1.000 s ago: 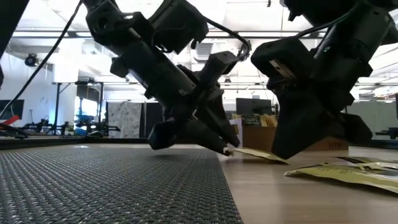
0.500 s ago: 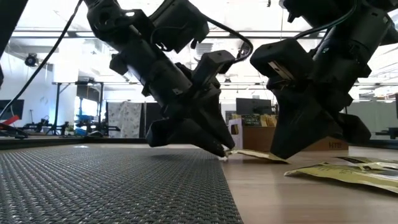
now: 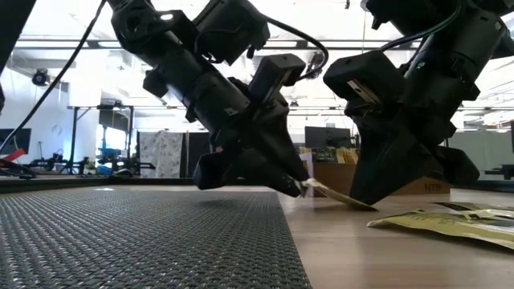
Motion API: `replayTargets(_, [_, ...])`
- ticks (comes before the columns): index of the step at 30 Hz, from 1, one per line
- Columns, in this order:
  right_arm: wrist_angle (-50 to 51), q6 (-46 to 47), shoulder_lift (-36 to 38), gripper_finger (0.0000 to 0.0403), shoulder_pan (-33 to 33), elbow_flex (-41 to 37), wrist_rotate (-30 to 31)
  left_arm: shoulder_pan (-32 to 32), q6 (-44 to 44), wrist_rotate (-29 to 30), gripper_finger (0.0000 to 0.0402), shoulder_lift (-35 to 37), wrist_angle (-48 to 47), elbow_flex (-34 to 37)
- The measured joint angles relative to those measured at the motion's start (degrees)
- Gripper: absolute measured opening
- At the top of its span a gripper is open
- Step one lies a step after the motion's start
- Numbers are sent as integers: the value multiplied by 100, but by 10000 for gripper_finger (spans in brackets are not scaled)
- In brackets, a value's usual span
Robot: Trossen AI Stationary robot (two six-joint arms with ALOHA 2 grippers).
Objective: Pick & Place Tea
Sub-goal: Put the yellow tea bag into the middle section of the wooden organizer
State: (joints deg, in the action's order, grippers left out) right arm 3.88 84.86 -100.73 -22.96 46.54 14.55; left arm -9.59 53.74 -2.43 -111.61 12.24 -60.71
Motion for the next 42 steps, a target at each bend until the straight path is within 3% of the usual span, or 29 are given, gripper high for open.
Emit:
replayTargets(9, [-30,2,0,54,0,-2,0,-2,16,-22,90,-2,386,0])
replayTargets(28, [22,47,4,54,-7,-2,-97,-10,10,-316,90,68,313,0])
replayTargets(36, [40,50,7,54,-11,-4,-136,23,-318,-255,90,327,-402,3])
replayTargets(42, [41,45,9,54,-13,-28,-138,53,-333,-217,90,312,-414,9])
